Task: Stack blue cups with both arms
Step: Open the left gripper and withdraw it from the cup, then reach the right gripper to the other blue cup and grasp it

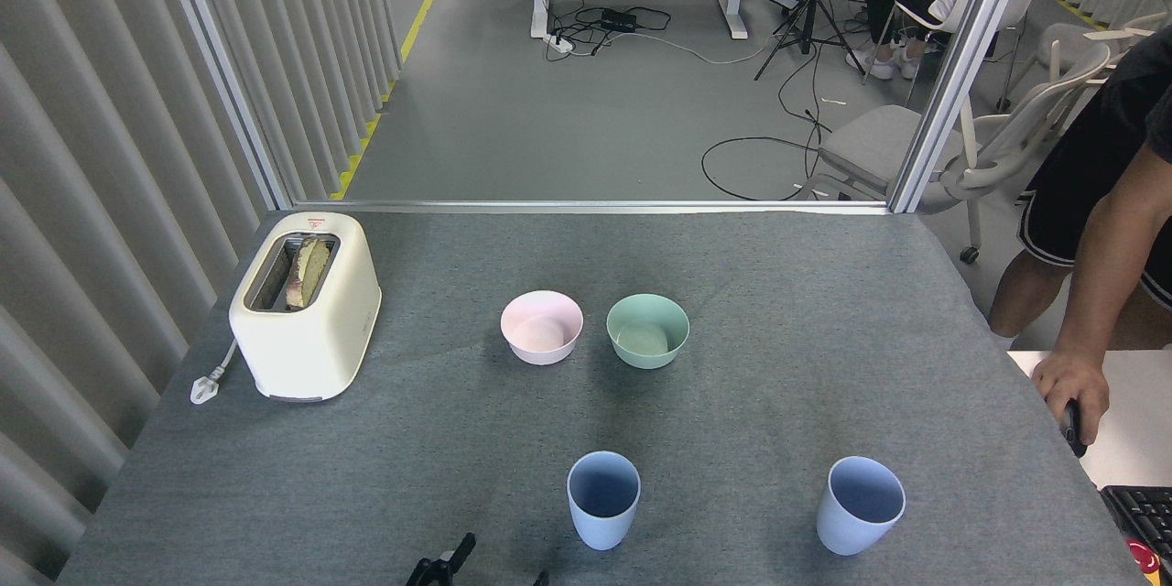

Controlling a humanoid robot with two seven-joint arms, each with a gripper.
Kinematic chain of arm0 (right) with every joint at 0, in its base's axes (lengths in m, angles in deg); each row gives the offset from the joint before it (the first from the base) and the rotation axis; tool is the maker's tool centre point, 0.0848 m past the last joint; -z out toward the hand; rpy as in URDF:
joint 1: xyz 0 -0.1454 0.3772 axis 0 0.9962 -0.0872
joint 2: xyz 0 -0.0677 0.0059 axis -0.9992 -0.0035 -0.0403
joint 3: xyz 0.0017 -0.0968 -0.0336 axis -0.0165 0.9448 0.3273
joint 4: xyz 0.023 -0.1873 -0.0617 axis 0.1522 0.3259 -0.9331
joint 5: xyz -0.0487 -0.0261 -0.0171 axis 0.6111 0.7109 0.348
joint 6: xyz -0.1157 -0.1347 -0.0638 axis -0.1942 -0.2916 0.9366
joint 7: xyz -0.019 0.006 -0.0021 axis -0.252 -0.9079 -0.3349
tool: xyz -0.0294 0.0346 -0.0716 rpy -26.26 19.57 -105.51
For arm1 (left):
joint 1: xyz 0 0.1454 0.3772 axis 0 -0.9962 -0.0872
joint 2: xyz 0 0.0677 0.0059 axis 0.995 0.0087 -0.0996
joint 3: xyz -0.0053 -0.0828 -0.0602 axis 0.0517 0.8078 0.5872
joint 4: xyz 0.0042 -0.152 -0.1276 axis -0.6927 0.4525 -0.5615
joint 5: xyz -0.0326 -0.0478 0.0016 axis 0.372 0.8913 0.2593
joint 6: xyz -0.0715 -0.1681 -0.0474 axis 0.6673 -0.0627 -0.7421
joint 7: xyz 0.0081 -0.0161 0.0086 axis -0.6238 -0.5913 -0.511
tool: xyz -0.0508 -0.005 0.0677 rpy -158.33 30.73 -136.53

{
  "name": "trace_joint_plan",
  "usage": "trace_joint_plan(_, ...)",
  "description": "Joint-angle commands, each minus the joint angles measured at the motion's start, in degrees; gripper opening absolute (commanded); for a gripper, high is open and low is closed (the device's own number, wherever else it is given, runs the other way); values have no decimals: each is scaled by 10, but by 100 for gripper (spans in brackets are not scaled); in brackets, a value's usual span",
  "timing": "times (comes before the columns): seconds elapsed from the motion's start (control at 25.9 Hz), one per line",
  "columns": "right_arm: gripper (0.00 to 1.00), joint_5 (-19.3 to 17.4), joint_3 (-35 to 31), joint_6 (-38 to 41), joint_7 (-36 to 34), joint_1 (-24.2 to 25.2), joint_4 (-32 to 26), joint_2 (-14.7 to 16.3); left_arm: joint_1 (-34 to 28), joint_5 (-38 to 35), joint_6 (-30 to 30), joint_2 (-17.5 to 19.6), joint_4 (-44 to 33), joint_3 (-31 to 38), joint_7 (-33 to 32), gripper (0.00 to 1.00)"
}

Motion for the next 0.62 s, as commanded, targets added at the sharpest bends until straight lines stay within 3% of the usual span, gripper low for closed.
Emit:
trace_joint_plan(0.0,100,-1,-9,-1,7,-1,1,0,-77,27,1,25,-88,45,-1,100)
trace_joint_plan(0.19,100,4,-12,-2,68,-55,32,14,-124,27,-3,22,-114,111,3,100)
trace_joint_plan(0.42,100,4,-9,0,82,-141,88,50,-127,27,-7,20,-114,128,3,100)
trace_joint_plan(0.58,100,4,-8,2,88,-170,116,57,-127,27,-8,19,-114,129,3,100)
